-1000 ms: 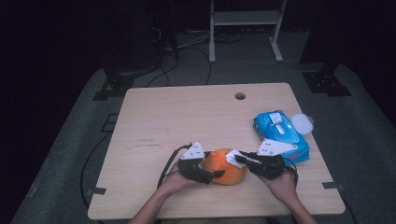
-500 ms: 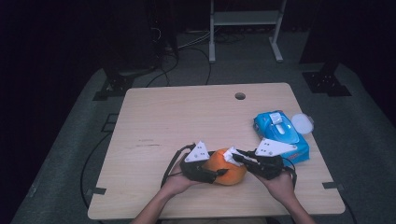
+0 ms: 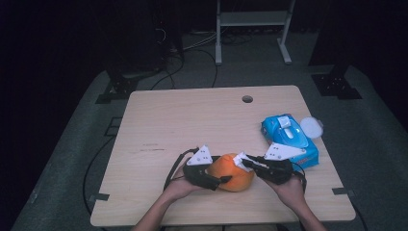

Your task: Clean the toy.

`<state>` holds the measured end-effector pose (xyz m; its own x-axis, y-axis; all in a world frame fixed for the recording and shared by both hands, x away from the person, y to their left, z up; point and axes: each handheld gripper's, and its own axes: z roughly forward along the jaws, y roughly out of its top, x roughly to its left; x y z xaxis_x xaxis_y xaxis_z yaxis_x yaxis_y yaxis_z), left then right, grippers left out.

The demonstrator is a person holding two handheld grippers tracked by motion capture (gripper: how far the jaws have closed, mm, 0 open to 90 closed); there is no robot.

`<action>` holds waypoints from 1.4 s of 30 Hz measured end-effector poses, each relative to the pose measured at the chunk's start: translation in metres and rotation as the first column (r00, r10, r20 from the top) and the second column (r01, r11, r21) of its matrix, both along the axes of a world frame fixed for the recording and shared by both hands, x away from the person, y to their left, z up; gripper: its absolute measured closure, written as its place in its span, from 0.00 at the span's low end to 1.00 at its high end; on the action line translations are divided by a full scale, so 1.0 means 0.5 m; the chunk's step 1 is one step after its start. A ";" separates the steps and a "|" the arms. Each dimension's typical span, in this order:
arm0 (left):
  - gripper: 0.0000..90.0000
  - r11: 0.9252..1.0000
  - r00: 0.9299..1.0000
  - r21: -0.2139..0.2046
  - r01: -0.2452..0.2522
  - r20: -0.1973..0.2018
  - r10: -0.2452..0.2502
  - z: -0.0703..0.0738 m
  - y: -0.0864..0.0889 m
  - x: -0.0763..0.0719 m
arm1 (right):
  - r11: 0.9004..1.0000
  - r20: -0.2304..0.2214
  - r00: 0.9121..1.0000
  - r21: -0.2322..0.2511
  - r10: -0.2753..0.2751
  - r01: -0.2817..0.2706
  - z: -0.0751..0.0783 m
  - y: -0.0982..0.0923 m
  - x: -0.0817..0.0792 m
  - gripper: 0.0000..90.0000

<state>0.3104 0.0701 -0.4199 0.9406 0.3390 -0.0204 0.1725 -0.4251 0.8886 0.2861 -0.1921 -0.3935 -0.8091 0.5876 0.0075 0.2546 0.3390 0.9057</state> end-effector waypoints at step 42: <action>0.30 0.990 0.976 -0.074 -0.117 -0.195 0.100 -0.036 0.047 0.049 | 0.999 -0.107 0.993 -0.005 -0.053 0.053 -0.048 -0.020 0.033 0.89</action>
<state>0.3351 0.0936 -0.4380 0.8744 0.4282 -0.2281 0.3826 -0.3194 0.8670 0.3028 -0.2022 -0.4176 -0.7715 0.6297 0.0907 0.3675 0.3247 0.8715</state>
